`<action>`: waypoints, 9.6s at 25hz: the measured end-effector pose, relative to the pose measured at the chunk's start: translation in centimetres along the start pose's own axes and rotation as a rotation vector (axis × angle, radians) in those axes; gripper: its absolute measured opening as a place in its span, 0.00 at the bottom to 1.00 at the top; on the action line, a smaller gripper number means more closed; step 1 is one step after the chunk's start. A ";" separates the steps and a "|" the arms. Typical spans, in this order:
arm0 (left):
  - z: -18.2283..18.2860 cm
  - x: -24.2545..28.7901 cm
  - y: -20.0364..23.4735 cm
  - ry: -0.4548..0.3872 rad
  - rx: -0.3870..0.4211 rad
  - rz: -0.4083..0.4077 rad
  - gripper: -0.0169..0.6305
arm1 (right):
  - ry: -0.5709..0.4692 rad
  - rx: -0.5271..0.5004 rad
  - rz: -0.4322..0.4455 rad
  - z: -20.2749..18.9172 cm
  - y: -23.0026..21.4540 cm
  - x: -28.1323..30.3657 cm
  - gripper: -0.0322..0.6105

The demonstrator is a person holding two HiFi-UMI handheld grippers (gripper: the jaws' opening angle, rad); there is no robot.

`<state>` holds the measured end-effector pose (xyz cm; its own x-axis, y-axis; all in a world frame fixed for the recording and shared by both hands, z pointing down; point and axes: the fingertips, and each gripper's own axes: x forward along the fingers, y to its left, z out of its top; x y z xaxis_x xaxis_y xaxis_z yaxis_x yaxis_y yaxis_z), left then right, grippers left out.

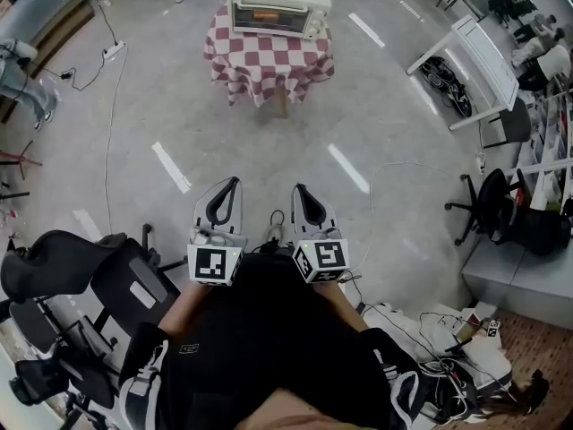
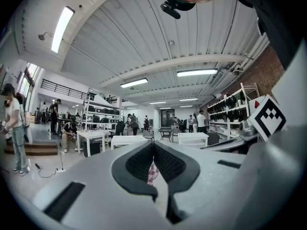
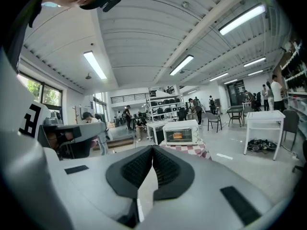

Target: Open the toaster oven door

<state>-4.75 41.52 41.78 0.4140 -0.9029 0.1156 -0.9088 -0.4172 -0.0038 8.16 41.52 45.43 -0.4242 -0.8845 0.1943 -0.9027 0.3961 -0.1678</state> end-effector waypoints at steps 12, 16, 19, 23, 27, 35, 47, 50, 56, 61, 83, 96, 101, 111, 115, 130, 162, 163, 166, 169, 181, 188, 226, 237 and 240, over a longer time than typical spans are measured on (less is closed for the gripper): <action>0.7 2.9 -4.3 -0.033 0.022 0.037 0.04 | 0.018 -0.008 0.066 -0.8 -4.4 -0.9 0.09; 0.4 3.7 -5.0 -0.036 0.023 0.063 0.04 | 0.016 -0.014 0.100 -0.9 -5.4 -0.5 0.09; 0.1 4.6 -4.9 -0.005 0.019 0.076 0.04 | 0.022 -0.010 0.107 -0.8 -6.3 0.2 0.09; -0.1 6.6 -4.5 -0.013 0.018 0.073 0.04 | 0.036 -0.008 0.110 -1.0 -7.5 2.2 0.09; 0.0 9.0 -3.0 -0.015 0.005 0.083 0.04 | 0.049 -0.010 0.117 -0.5 -8.4 5.0 0.09; 1.1 16.6 2.7 -0.028 -0.006 0.062 0.04 | 0.074 -0.041 0.103 1.4 -10.1 13.7 0.09; 2.5 26.4 15.5 -0.014 -0.048 0.033 0.04 | 0.099 -0.057 0.064 5.4 -9.0 28.9 0.09; 2.2 27.8 18.2 -0.005 -0.056 0.030 0.04 | 0.099 -0.062 0.064 5.9 -8.3 32.1 0.09; 0.9 30.3 22.8 0.030 -0.056 -0.006 0.04 | 0.082 -0.060 0.040 6.4 -7.0 37.5 0.09; 0.4 33.4 24.9 0.025 -0.072 -0.021 0.04 | 0.093 -0.064 0.022 6.7 -7.6 40.6 0.09; -2.5 55.4 31.1 0.123 -0.195 -0.011 0.04 | 0.096 -0.057 0.002 11.4 -17.6 54.3 0.09; -11.8 63.8 34.9 0.335 -0.658 0.053 0.31 | 0.106 -0.043 0.019 12.0 -20.9 57.9 0.09; -13.7 66.0 36.4 0.362 -0.860 0.103 0.34 | 0.107 -0.032 0.002 12.1 -22.3 58.3 0.09; -15.0 67.0 37.4 0.367 -0.989 0.133 0.36 | 0.103 -0.032 -0.002 12.6 -23.7 59.0 0.09; -15.9 67.2 37.3 0.381 -1.029 0.129 0.36 | 0.100 -0.036 0.001 12.6 -23.7 58.8 0.09; -16.2 67.4 37.0 0.332 -1.128 0.092 0.28 | 0.108 -0.036 -0.016 11.6 -23.3 57.9 0.09; -25.0 57.0 32.2 0.513 -1.279 0.187 0.21 | 0.238 0.129 -0.209 4.8 -29.8 52.7 0.09; -25.2 57.0 32.2 0.515 -1.278 0.190 0.21 | 0.248 0.154 -0.214 4.3 -30.3 52.8 0.09; -25.4 57.0 32.4 0.514 -1.274 0.196 0.21 | 0.267 0.247 -0.224 2.8 -31.6 53.0 0.09; -25.5 56.9 32.3 0.513 -1.276 0.200 0.21 | 0.270 0.358 -0.241 1.5 -33.0 53.1 0.09; -25.8 56.9 32.2 0.509 -1.290 0.211 0.20 | 0.279 0.908 -0.287 -6.5 -37.9 55.6 0.30; -26.2 56.6 32.1 0.526 -1.291 0.212 0.20 | 0.285 0.986 -0.296 -8.1 -38.2 56.2 0.24; -25.8 54.9 35.9 0.476 -1.380 0.113 0.12 | 0.373 0.942 -0.293 -11.4 -37.2 54.7 0.20; -31.2 53.4 35.1 0.632 -1.339 0.187 0.11 | 0.580 0.882 -0.292 -17.0 -36.9 54.2 0.20; -32.6 52.9 34.9 0.669 -1.319 0.208 0.12 | 0.640 0.875 -0.280 -18.5 -36.8 54.0 0.20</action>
<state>-16.28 -17.41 80.12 0.5068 -0.5669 0.6494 -0.4897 0.4307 0.7581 17.12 -16.22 79.96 -0.3999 -0.5256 0.7509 -0.7177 -0.3299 -0.6132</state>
